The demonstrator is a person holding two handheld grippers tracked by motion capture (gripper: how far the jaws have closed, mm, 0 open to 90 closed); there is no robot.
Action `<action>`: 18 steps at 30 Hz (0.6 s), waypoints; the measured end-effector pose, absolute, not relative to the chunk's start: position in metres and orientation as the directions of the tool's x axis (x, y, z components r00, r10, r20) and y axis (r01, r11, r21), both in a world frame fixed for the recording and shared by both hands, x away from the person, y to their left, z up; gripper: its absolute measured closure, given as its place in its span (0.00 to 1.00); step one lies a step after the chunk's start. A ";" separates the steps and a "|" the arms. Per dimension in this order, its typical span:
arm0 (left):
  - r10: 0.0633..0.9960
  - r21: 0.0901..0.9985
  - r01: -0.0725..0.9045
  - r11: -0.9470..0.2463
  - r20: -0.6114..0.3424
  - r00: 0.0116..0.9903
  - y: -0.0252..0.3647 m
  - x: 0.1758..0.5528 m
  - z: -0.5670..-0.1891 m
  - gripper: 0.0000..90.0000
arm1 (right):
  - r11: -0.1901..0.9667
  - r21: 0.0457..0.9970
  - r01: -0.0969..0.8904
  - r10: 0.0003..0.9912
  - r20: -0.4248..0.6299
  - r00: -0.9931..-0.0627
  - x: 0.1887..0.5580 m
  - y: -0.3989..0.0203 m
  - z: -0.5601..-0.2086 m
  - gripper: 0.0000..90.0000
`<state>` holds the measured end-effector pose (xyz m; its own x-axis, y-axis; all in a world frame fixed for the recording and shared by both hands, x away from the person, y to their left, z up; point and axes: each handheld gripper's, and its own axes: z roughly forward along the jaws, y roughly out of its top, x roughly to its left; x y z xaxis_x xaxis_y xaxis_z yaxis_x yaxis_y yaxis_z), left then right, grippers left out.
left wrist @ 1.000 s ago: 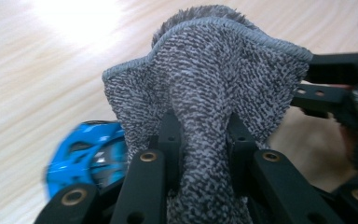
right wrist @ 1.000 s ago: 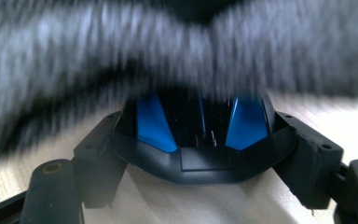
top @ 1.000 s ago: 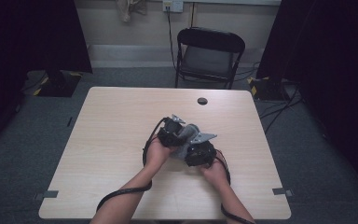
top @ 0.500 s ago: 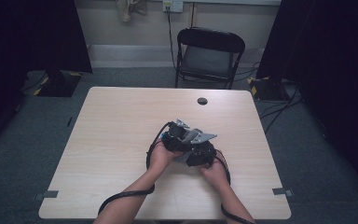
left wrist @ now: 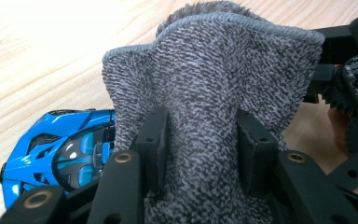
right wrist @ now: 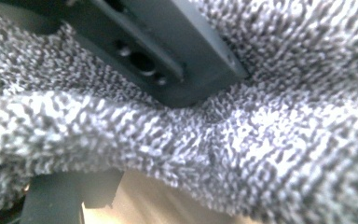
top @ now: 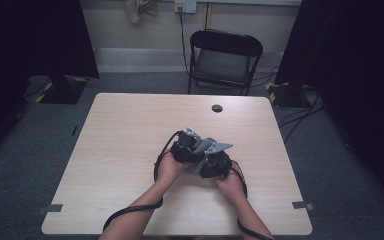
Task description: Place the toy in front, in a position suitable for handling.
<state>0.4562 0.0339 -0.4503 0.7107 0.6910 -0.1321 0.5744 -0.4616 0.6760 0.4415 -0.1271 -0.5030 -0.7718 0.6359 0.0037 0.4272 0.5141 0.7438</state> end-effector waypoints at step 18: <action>0.694 0.664 0.551 -0.504 -0.067 0.716 0.031 0.460 -0.448 0.83 | 0.514 0.744 0.428 0.636 0.004 -0.771 0.441 -0.127 -0.503 0.27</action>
<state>0.4597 0.0307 -0.4480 0.7165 0.6943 -0.0675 0.5515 -0.5045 0.6644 0.4415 -0.1271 -0.5030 -0.7715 0.6362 0.0044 0.4279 0.5137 0.7437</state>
